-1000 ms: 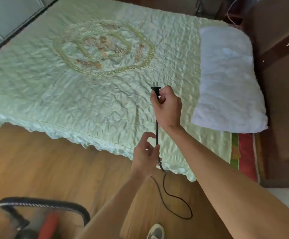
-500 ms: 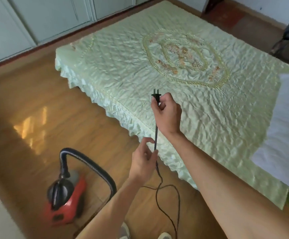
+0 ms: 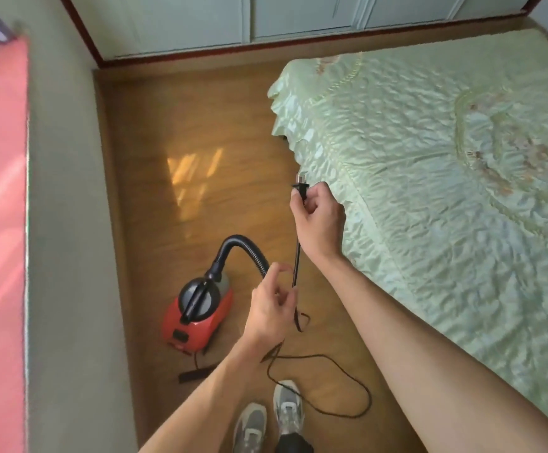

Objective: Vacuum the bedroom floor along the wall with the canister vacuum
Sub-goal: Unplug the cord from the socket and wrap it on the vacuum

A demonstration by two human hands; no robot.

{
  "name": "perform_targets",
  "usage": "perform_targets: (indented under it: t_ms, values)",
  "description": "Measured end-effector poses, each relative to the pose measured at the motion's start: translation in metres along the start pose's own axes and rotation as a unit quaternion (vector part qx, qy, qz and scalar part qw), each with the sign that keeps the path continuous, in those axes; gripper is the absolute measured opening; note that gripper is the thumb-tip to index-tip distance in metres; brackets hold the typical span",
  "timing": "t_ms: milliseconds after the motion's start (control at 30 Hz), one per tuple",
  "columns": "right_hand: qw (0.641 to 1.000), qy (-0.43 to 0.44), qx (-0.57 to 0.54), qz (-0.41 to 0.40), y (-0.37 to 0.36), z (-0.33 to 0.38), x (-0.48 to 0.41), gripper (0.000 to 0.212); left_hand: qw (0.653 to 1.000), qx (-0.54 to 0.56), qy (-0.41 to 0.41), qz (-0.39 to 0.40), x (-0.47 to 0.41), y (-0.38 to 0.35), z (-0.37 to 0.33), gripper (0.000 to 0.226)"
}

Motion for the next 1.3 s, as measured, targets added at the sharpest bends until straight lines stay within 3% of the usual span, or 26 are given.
perform_targets:
  t_ms: [333,833,1033,1300]
  values:
    - [0.988,0.008,-0.086,0.127,-0.146,0.005,0.027,0.026,0.991,0.013,0.070,-0.112,-0.015,0.068,0.075,0.022]
    - [0.958,-0.094,-0.106,0.251,-0.231,-0.040,0.127,0.026,0.968,-0.024,0.207,-0.136,0.010,0.095,0.192,0.024]
    - [0.954,-0.148,-0.121,0.229,-0.249,-0.047,0.158,0.032,0.964,-0.053,0.232,-0.119,0.010,0.118,0.217,0.026]
    - [0.956,-0.229,-0.070,0.167,-0.263,-0.055,0.191,0.024,0.970,-0.102,0.217,-0.048,-0.010,0.154,0.254,0.024]
Point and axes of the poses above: each hand's wrist, its own x-axis away from the middle knuckle, its own y-axis out of the back of the hand, z = x × y, the point moved 8 cm from there along -x, towards the middle knuckle, and after that the axes turned 13 degrees about y, right-handed, at the moved point
